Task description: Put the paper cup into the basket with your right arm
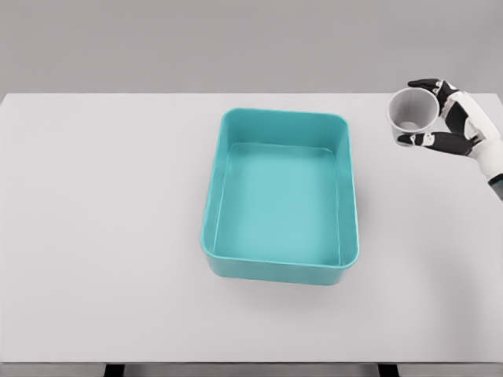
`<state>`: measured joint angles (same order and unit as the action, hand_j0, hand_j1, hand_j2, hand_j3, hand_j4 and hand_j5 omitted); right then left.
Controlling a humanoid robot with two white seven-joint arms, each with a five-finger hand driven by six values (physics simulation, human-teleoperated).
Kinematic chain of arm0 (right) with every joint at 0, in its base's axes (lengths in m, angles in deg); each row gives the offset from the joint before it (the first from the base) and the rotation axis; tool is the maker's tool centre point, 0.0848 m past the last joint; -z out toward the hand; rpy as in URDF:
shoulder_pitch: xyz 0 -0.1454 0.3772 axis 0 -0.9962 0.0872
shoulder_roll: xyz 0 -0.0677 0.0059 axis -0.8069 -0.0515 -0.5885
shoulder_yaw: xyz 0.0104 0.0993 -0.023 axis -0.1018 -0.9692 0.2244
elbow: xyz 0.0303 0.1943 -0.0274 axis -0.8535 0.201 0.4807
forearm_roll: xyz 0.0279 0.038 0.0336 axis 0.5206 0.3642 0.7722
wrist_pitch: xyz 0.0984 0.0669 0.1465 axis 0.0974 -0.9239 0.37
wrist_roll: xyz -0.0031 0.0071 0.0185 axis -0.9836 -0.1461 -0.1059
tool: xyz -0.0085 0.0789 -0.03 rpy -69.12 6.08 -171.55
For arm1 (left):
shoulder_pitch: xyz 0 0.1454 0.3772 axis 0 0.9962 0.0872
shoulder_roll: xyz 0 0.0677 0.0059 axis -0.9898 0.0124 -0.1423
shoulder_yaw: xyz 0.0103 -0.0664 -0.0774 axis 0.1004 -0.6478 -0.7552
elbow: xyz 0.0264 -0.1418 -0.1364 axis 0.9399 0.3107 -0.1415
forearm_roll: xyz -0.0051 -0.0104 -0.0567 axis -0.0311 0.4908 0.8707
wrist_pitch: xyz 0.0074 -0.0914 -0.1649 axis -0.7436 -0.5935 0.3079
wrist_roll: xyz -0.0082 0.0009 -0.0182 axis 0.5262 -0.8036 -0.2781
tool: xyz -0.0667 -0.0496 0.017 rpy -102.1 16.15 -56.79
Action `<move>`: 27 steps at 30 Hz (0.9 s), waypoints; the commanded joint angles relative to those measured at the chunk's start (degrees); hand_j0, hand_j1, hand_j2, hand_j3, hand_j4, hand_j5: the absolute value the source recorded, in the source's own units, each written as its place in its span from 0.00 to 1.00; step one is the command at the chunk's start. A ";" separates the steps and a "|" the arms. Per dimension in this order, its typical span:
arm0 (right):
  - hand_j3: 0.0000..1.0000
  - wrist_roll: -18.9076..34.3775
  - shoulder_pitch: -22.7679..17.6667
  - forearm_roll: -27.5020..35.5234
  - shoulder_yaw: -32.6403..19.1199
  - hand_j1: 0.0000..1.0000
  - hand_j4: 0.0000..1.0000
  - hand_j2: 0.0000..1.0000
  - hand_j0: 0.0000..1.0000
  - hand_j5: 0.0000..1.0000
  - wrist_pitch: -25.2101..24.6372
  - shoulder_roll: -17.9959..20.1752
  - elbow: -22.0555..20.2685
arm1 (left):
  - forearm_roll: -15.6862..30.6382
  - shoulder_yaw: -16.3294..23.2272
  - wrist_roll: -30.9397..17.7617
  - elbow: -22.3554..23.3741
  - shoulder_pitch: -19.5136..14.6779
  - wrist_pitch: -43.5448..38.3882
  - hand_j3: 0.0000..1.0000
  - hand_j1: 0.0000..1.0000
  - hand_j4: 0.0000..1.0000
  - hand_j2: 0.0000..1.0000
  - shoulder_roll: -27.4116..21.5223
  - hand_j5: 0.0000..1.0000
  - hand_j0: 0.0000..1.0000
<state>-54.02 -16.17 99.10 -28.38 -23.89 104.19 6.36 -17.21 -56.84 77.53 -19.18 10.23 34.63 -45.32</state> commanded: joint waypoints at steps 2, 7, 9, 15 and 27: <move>0.62 -0.01 -0.09 0.45 -0.01 0.62 0.62 0.62 0.62 0.62 -0.08 -0.21 -2.85 | 0.00 0.01 -0.01 0.01 0.00 -0.02 1.00 1.00 1.00 1.00 0.00 1.00 1.00; 0.62 -0.01 -0.97 0.45 0.25 0.62 0.62 0.62 0.62 0.62 -0.17 -0.39 -6.63 | 0.00 0.01 -0.01 0.01 0.00 -0.02 1.00 1.00 1.00 1.00 0.00 1.00 1.00; 0.62 -0.01 -0.97 0.45 0.60 0.62 0.62 0.62 0.62 0.62 -0.17 -0.92 -7.69 | 0.00 0.01 -0.01 0.01 0.00 -0.02 1.00 1.00 1.00 1.00 0.00 1.00 1.00; 0.62 -0.01 -0.97 0.45 2.54 0.62 0.62 0.62 0.62 0.62 -0.17 -1.97 -11.11 | 0.00 0.01 -0.01 0.01 0.00 -0.02 1.00 1.00 1.00 1.00 0.00 1.00 1.00; 0.62 -0.01 -0.70 0.01 8.25 0.62 0.62 0.62 0.62 0.62 -0.26 -2.94 -16.74 | 0.00 0.01 -0.01 0.01 0.00 -0.02 1.00 1.00 1.00 1.00 0.00 1.00 1.00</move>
<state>-54.01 -16.87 98.84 -21.40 -24.10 101.23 -9.65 -17.21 -56.83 77.53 -19.18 10.23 34.63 -45.32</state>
